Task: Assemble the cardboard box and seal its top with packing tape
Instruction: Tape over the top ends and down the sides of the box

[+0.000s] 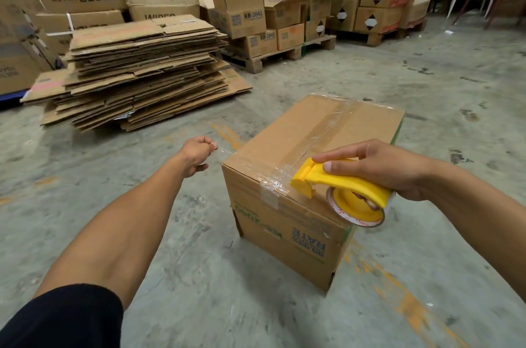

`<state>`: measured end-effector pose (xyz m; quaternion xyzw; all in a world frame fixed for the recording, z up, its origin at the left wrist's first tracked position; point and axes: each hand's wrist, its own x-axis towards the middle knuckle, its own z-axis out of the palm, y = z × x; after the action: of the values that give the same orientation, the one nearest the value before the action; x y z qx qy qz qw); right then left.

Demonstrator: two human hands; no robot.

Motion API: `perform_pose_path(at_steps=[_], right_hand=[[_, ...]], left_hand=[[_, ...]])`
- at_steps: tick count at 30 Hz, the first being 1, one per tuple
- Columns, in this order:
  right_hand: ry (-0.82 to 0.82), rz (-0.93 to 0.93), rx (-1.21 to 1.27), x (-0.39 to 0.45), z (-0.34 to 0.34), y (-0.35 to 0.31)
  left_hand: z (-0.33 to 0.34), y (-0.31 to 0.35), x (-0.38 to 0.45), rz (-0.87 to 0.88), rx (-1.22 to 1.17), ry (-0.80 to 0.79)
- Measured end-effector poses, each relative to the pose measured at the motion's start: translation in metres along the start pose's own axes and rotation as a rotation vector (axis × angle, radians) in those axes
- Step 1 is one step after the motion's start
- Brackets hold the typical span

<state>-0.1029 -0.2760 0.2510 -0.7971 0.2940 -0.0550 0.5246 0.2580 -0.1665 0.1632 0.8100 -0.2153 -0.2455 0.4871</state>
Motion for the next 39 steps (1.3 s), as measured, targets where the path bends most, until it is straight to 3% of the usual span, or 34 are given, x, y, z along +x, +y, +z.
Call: perform_pose_path(at_steps=[7, 12, 17, 22, 24, 28, 31, 39], right_hand=[[-0.008, 0.030, 0.015, 0.001, 0.002, 0.012], [-0.026, 0.047, 0.044, 0.002, 0.001, 0.017], [-0.012, 0.050, 0.008, 0.004, 0.002, 0.016], [-0.020, 0.068, -0.027, 0.005, 0.002, 0.015], [-0.018, 0.068, -0.038, 0.004, 0.002, 0.015], [-0.020, 0.053, -0.060, 0.002, 0.003, 0.014], [-0.014, 0.045, -0.057, 0.003, 0.003, 0.014], [-0.017, 0.052, -0.044, 0.004, 0.004, 0.012]], left_hand=[[0.007, -0.004, -0.002, -0.078, -0.077, 0.004], [0.016, -0.023, -0.008, -0.236, -0.082, -0.094], [0.030, -0.035, -0.015, -0.411, -0.244, -0.195], [0.033, -0.062, -0.021, -0.531, -0.108, -0.216], [0.033, -0.077, -0.029, -0.482, -0.155, -0.202], [0.026, -0.087, -0.036, -0.142, -0.601, -0.060], [0.013, -0.067, -0.044, 0.051, -0.791, -0.116], [0.020, -0.031, -0.057, 0.191, -0.524, -0.239]])
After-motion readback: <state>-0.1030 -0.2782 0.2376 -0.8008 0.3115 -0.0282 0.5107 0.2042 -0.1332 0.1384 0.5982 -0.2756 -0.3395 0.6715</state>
